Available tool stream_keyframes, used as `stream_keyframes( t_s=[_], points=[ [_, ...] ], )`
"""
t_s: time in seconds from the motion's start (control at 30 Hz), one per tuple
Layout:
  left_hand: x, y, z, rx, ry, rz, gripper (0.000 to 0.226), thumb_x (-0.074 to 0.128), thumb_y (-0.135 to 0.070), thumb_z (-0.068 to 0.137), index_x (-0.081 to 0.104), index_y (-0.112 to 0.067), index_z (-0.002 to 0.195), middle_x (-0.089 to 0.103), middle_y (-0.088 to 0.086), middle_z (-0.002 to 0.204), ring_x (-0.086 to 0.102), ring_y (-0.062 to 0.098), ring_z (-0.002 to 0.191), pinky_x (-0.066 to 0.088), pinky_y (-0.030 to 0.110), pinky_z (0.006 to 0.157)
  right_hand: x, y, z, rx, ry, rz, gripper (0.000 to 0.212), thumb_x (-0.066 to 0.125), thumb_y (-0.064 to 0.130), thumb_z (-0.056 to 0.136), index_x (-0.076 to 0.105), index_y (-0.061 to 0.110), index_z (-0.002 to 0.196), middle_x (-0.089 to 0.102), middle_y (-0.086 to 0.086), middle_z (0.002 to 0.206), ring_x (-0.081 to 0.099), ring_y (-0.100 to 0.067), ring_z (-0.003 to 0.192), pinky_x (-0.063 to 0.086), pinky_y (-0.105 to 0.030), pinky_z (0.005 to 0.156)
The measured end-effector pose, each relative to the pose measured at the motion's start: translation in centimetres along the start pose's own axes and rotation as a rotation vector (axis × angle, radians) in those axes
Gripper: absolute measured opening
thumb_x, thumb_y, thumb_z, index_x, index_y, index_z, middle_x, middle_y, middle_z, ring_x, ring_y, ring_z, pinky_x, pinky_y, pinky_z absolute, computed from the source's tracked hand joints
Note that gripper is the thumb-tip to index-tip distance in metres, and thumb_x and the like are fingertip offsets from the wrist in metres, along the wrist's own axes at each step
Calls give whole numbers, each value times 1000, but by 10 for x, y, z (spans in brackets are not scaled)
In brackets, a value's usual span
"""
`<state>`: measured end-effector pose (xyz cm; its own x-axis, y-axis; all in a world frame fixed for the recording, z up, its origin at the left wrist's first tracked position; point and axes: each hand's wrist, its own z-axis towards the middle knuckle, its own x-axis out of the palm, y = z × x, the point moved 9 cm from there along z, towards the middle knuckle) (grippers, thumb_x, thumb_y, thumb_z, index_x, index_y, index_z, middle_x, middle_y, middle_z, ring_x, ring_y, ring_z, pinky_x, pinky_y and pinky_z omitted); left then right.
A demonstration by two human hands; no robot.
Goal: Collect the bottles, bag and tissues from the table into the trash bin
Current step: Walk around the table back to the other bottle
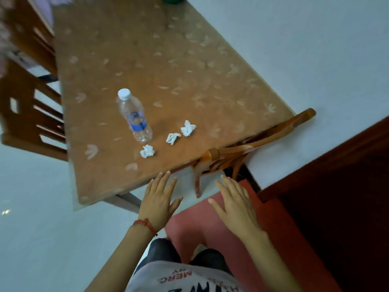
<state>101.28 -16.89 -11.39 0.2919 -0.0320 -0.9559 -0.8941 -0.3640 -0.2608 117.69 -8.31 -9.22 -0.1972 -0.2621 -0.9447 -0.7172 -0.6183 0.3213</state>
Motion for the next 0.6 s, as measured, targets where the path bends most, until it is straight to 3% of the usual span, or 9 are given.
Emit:
stream_keyframes(
  t_s=[0.1,0.27,0.53,0.6],
  points=[
    [-12,26,-6,-87,-57,-6,63,11,-53,93,50,-10,117,61,17,121,41,30,119,49,48,88,8,26,23,-100,31,-1,54,40,47,83,57,11,119,58,-11,127,55,-28,116,46,-44,91],
    [-21,69,-4,-209,-64,-1,63,15,-53,93,54,-11,116,62,16,121,58,34,111,50,47,87,22,62,62,-194,64,16,55,39,49,84,58,11,119,57,-11,128,54,-28,117,45,-46,91],
    [-41,126,42,-192,-161,-67,61,11,-52,94,49,-11,117,60,18,122,43,30,118,33,37,97,27,96,129,-192,53,41,58,37,51,85,54,11,123,54,-11,132,50,-29,121,44,-47,94],
    [-51,138,56,-181,-182,-53,61,10,-52,94,47,-11,118,61,18,121,51,33,116,40,40,97,27,104,145,-185,39,35,57,38,51,85,54,11,123,55,-10,131,51,-29,121,45,-47,94]
  ],
)
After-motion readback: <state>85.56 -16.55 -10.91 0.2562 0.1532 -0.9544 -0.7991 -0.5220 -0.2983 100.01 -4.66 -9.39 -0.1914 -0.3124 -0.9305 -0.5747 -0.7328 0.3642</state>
